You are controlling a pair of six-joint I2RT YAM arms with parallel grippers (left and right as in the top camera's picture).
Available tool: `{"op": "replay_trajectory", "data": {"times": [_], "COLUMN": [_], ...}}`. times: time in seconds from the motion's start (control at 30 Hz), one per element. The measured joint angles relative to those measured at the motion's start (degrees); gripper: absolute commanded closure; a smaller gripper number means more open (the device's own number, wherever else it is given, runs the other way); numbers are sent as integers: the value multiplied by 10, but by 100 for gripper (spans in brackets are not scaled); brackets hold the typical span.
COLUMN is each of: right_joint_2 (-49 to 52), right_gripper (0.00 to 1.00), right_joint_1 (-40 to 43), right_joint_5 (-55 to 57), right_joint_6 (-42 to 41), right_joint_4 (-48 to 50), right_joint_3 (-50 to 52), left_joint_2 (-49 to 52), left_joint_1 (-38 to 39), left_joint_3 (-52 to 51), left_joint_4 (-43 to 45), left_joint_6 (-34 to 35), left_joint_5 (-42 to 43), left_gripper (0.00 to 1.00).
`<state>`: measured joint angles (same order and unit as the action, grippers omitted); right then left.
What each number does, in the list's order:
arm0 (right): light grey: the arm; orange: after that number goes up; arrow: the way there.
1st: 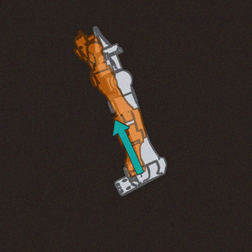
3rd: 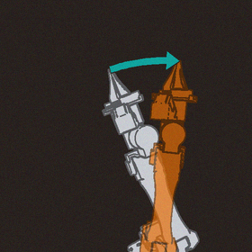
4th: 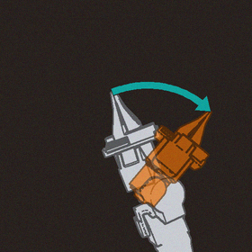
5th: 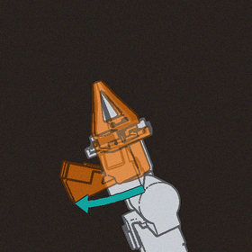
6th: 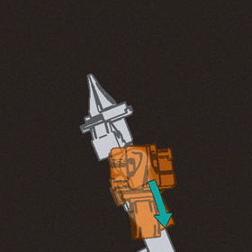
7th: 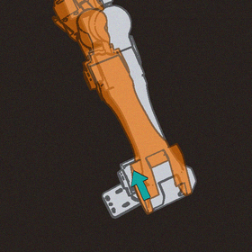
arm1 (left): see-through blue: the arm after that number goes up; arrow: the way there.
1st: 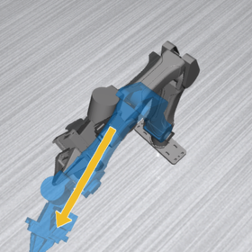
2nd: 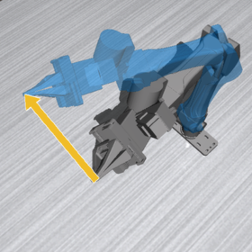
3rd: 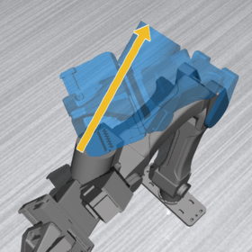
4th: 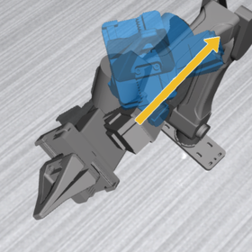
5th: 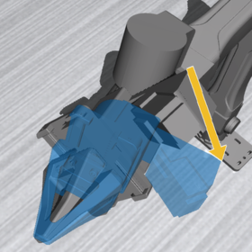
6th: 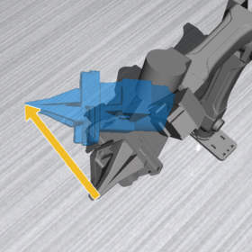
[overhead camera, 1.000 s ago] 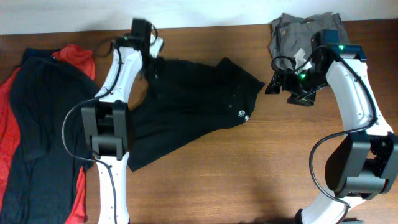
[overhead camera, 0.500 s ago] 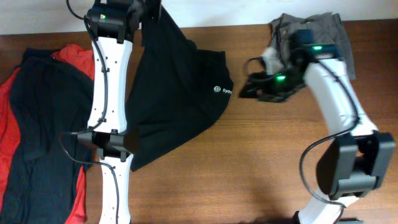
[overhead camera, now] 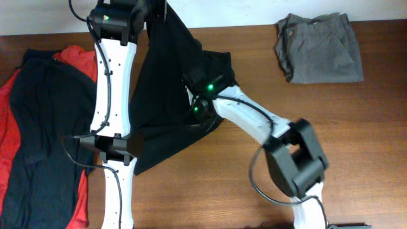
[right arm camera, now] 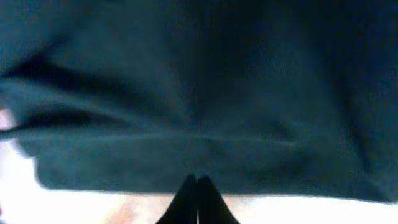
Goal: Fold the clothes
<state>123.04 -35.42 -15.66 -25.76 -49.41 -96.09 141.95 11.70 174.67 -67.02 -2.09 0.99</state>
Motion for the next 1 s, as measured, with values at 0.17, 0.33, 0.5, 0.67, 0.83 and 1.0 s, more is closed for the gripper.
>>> {"op": "replay_trajectory", "data": {"times": [0.17, 0.33, 0.5, 0.67, 0.83, 1.0], "right_joint_2": [48, 63, 63, 63, 64, 78], "right_gripper": [96, 96, 96, 96, 96, 85], "right_joint_1": [0, 5, 47, 158, 277, 371], "right_joint_5": [-10, -20, -30, -37, -35, -25], "right_joint_6": [-14, -25, -21, 40, 135, 192], "right_joint_4": [30, 35, -20, -59, -48, -109], "right_joint_3": [0, -1, -5, -5, -11, -78], "left_joint_2": [0, 0, 0, 0, 0, 0], "left_joint_1": [0, -8, -33, -58, -62, -43], "left_joint_3": [0, 0, 1, 1, 1, 1], "left_joint_4": [-6, -44, -98, -127, -156, -176], "left_joint_6": [0, 1, 5, 7, 7, 7], "left_joint_5": [0, -20, -52, -60, -60, -60], "left_gripper": [99, 99, 99, 99, 99, 99]}}
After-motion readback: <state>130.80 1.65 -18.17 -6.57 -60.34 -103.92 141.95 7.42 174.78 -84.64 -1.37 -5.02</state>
